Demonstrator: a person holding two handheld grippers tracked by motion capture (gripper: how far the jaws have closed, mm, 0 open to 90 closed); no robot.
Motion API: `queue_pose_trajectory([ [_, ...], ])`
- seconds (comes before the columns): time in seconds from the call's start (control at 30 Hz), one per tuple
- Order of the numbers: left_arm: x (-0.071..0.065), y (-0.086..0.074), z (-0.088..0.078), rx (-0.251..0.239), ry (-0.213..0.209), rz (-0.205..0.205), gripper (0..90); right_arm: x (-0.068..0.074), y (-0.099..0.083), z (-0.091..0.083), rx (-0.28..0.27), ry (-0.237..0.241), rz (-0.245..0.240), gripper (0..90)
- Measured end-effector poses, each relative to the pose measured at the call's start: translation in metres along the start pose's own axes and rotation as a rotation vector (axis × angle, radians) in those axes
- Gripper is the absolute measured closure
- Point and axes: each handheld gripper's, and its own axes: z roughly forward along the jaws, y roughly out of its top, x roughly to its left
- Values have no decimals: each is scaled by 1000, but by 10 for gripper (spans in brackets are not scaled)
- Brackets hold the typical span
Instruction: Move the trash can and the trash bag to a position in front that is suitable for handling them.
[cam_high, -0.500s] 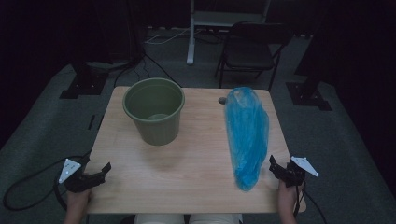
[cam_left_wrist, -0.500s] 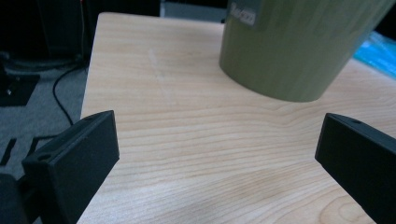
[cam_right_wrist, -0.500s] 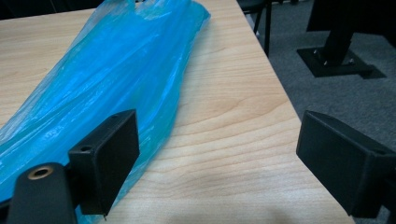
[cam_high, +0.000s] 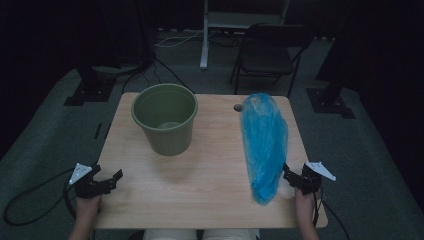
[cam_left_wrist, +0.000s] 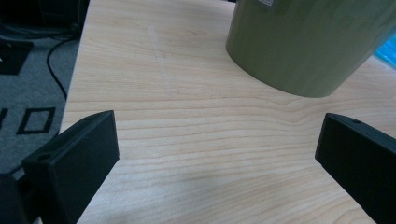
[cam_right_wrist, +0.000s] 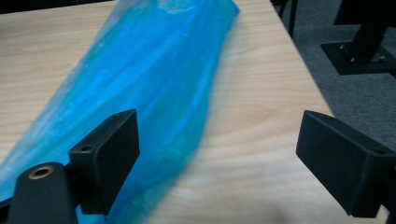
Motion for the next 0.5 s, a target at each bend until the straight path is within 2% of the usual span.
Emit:
queue_pose_trajectory([
  [0.13,0,7,4,-3,1,18,1,14,9,7,-14,24,-17,129],
  [0.33,2,14,17,2,2,15,2,40,29,19,-32,79,-43,129],
  [0.5,0,22,27,8,1,35,1,57,44,31,-33,116,-71,130],
])
